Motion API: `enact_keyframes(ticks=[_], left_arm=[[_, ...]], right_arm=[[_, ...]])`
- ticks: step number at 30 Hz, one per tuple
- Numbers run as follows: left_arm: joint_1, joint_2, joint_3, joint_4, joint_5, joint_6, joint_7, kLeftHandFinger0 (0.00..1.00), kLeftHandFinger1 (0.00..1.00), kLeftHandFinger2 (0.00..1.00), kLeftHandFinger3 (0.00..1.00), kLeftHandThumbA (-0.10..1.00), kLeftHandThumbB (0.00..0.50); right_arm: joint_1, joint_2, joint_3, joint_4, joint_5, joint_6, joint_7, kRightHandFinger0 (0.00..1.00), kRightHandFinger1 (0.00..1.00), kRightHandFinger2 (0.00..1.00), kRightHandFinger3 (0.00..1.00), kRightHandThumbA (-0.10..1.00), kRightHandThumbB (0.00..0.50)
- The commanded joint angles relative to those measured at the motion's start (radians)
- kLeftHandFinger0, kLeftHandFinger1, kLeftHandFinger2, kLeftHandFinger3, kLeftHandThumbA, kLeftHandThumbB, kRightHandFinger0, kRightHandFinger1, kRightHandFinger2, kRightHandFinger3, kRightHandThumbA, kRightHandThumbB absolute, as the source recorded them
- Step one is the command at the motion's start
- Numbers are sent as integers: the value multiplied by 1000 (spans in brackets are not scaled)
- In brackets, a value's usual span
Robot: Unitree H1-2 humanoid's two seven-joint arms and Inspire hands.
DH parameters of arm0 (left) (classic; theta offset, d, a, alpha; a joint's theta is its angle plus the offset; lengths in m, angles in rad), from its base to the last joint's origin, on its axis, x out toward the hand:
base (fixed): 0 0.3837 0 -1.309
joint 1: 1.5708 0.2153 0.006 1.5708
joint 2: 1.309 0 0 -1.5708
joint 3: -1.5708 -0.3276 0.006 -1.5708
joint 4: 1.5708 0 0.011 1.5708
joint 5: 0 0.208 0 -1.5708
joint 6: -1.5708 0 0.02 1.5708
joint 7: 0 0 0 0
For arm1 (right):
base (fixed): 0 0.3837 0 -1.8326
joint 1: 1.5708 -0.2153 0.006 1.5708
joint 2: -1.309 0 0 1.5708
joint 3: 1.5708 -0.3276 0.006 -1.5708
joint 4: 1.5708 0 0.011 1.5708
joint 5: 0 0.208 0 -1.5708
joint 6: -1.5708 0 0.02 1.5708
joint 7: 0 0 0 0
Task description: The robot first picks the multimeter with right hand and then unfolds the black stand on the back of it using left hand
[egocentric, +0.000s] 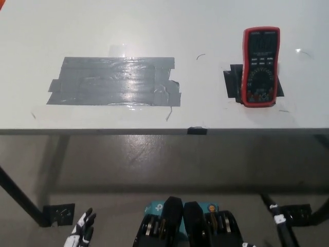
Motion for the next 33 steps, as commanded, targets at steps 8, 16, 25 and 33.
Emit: enact_keyframes(ticks=[8, 16, 25, 33], left_arm=[[-43, 16, 7, -120, -18, -44, -24, 1000, 1000, 1000, 1000, 1000, 174], [-45, 18, 0, -151, 17, -11, -25, 1000, 1000, 1000, 1000, 1000, 188], [-24, 23, 15, -105, 29, -30, -17, 1000, 1000, 1000, 1000, 1000, 154], [-20, 31, 12, -71, 44, -37, -23, 1000, 1000, 1000, 1000, 1000, 160]], right_arm=[[-44, 77, -99, -278, -118, -50, -103, 1000, 1000, 1000, 1000, 989, 227], [-262, 122, -172, -532, -330, 113, -99, 1000, 1000, 1000, 1000, 1000, 319], [-627, 120, -228, -444, -416, 390, -51, 1000, 1000, 1000, 1000, 1000, 389], [-899, 40, -233, -94, -456, 492, -104, 1000, 1000, 1000, 1000, 1000, 421]])
